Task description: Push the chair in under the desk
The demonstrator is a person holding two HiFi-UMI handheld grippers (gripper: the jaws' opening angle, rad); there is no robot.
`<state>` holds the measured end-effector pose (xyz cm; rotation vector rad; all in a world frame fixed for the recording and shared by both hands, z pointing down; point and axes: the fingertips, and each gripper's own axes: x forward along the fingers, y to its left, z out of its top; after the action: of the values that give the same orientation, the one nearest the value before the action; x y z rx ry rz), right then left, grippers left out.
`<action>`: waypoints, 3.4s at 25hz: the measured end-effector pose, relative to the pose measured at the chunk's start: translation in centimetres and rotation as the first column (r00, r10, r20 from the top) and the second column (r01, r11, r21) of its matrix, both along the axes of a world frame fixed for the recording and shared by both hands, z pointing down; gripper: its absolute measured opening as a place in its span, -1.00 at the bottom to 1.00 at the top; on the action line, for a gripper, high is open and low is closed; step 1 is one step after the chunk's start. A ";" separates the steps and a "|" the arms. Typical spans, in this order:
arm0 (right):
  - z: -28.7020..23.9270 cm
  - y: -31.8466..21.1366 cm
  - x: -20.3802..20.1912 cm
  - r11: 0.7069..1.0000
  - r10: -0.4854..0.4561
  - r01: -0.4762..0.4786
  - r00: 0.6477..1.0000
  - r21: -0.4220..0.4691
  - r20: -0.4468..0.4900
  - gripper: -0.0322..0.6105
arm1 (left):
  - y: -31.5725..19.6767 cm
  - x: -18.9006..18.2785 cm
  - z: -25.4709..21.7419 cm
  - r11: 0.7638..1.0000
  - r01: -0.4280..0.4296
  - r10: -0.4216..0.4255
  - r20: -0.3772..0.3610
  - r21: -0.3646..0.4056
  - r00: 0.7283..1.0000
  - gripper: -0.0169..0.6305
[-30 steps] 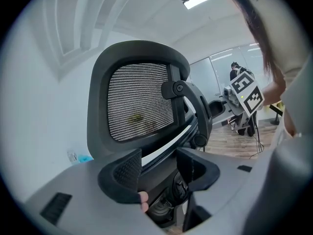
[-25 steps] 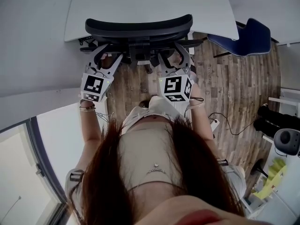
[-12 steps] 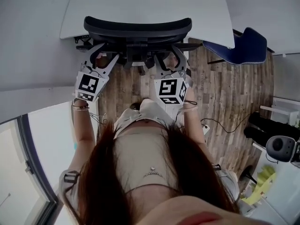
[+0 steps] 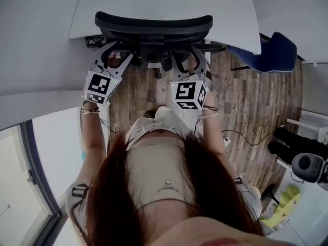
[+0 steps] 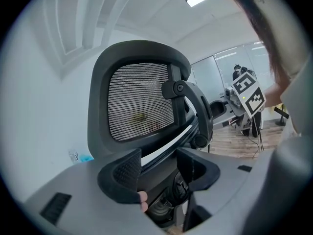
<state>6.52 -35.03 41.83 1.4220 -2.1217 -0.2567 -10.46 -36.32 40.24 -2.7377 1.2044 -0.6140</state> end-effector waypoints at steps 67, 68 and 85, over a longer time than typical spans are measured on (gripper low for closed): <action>0.0 -5.9 -1.0 1.000 0.012 -0.012 1.000 0.017 0.027 -0.13 | -6.7 -0.8 0.3 1.000 -0.005 0.005 0.008 0.003 1.000 -0.22; 0.0 -6.0 -1.0 1.000 0.013 -0.013 1.000 0.018 0.027 -0.13 | -6.8 -0.8 0.3 1.000 -0.006 0.006 0.008 0.003 1.000 -0.22; 0.1 -6.2 -1.1 0.999 0.033 -0.033 0.999 -0.013 0.013 -0.12 | -7.1 -0.8 0.2 1.000 -0.029 0.029 -0.014 0.005 0.999 -0.22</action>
<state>5.45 -41.24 41.94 1.4542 -2.1045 -0.2212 -11.25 -43.47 40.47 -2.7552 1.1648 -0.5897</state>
